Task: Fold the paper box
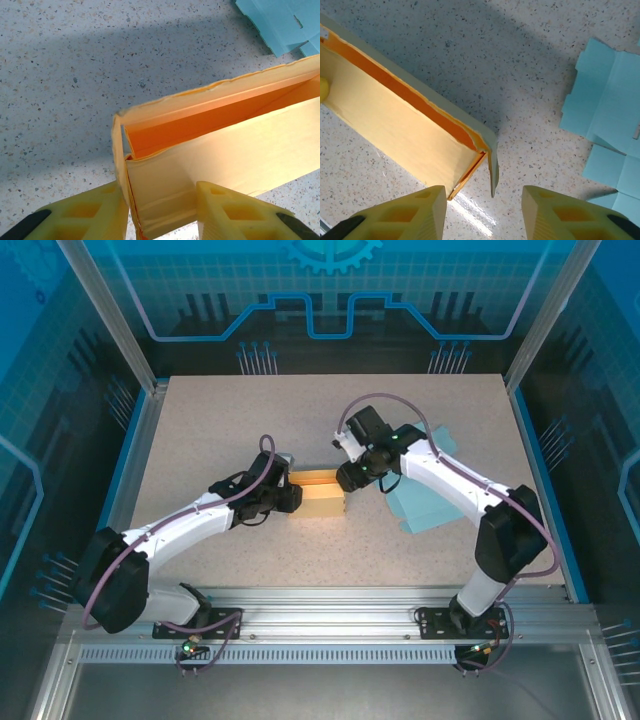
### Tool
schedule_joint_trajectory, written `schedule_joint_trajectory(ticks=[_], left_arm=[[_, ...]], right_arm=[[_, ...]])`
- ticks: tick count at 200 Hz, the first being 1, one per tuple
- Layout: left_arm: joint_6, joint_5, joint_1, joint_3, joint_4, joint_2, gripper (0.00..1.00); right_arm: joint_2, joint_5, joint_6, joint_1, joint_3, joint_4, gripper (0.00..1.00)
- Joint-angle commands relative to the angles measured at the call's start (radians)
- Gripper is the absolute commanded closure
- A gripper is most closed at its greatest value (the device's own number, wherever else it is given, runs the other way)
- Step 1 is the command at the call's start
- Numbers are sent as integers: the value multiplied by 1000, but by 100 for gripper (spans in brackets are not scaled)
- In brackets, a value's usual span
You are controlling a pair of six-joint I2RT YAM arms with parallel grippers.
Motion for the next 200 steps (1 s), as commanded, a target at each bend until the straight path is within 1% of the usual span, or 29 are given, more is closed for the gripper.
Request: schedule_joint_trajectory(ticks=[1,19,43,98,117,123,136,149,164,170,190,200], left_arm=[[-8,-9,4,-18,-118,39,62],[-7,-9,2,-17,-117,39,62],[-6,-9,4,-18,-117,40,62],[-8,-7,2,-17,-116,40,62],[-8,-7,3,-17,-116,40,62],[-8,-6,4,-18,-116,40,62],[-7,-6,4,-17,-114,39,62],[-10,-6,2,-17,-112,40,62],[-11,-7,4,-18,-113,39,62],[-9,-7,3,-18,-113,39,62],[-11,-7,2,-19,-113,37,62],[-13,-6,3,-18,-112,39,62]], right_arm=[[25,-13,-12,-2,37,-12,55],[43,0,-5,-2,43,-11,61],[56,-12,4,4,55,-9,70],[72,26,9,13,89,-21,70],[80,27,8,13,95,-27,78],[82,25,8,14,95,-29,79],[84,27,10,16,95,-32,78],[82,37,15,18,90,-34,74],[75,40,18,20,81,-31,73],[72,40,19,20,78,-31,75],[63,17,26,21,72,-28,89],[61,6,39,23,72,-26,91]])
